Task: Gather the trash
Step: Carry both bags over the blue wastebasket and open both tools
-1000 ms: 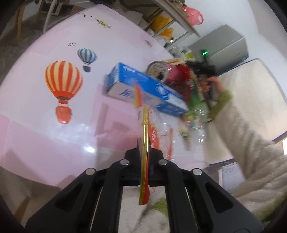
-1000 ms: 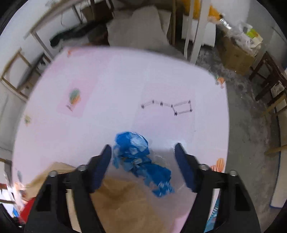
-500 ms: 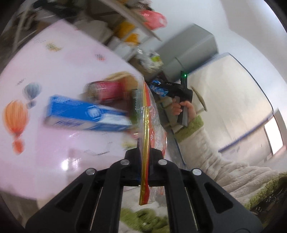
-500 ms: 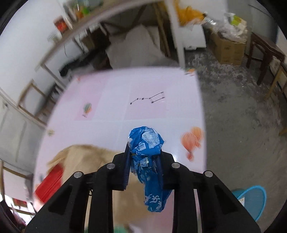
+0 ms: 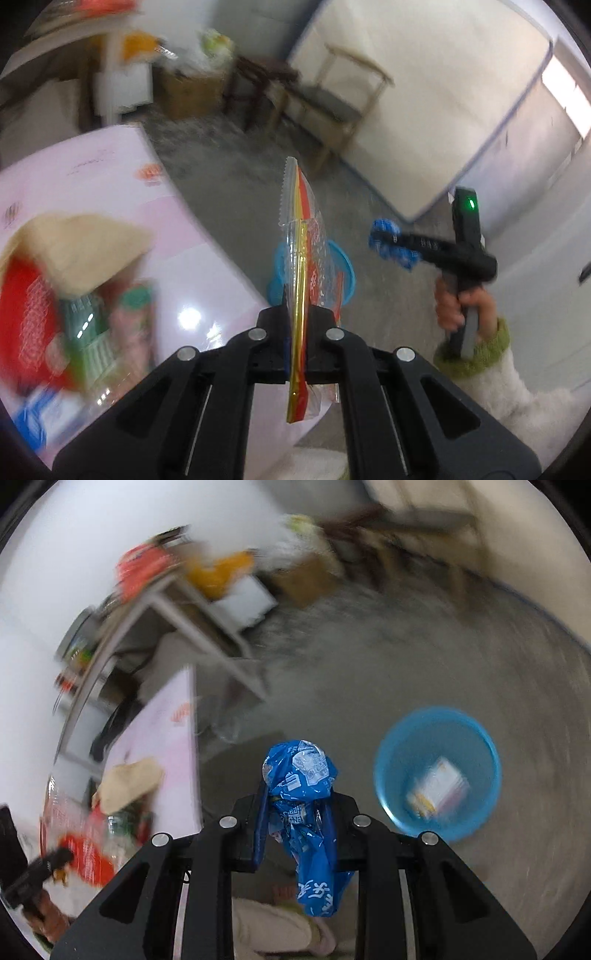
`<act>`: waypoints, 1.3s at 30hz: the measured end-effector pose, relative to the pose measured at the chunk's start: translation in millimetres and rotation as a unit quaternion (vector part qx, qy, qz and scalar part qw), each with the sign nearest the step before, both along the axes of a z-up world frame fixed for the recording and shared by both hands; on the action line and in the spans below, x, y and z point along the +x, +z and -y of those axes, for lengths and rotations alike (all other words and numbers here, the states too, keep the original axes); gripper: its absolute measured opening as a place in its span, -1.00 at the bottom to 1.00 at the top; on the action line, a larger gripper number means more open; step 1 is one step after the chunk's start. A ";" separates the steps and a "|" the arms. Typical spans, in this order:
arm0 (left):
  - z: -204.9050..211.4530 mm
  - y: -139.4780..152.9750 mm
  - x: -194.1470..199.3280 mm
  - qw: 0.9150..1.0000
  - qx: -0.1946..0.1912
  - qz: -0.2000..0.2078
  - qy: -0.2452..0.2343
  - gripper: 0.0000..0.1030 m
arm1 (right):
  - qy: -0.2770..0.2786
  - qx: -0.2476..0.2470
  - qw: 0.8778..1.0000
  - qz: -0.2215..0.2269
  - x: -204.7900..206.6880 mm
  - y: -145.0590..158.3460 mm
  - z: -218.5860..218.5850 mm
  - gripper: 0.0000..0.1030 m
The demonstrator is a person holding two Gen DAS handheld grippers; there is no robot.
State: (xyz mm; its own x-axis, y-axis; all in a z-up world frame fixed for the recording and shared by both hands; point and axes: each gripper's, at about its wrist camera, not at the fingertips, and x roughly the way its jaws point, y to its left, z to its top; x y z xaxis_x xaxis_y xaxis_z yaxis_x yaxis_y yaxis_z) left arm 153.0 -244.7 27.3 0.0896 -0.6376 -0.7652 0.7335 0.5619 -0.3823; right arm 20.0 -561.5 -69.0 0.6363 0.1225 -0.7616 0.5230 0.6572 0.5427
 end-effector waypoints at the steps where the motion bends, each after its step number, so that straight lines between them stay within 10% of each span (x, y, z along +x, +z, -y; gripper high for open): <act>1: 19.8 -6.5 3.4 1.000 0.015 -0.003 -0.010 -0.96 | -0.016 0.016 1.000 -0.004 -10.2 -11.3 8.7 -0.52; 12: 242.4 -136.3 32.3 0.983 0.175 -0.042 -0.037 -0.92 | -0.152 0.130 0.979 -0.024 -107.2 -114.6 49.5 -0.52; 16: 270.9 -160.6 40.4 0.985 0.155 -0.072 0.007 0.03 | -0.164 0.129 0.977 -0.035 -106.1 -123.7 56.6 -0.51; 18: 274.8 -169.9 44.0 0.984 0.159 -0.070 0.023 0.07 | -0.163 0.127 0.978 -0.037 -106.1 -125.7 62.6 -0.51; 26: 222.8 -139.7 64.5 0.987 0.121 -0.099 0.036 0.08 | -0.130 0.094 0.985 -0.061 -67.2 -141.9 79.4 -0.51; 34: 104.9 -37.9 54.5 0.997 0.065 -0.014 0.043 0.23 | -0.088 0.081 0.988 -0.094 -2.6 -158.6 96.9 -0.44; 39: 13.4 5.1 23.7 0.996 0.028 0.048 0.073 0.35 | -0.078 0.039 0.983 -0.163 32.9 -181.3 102.5 0.11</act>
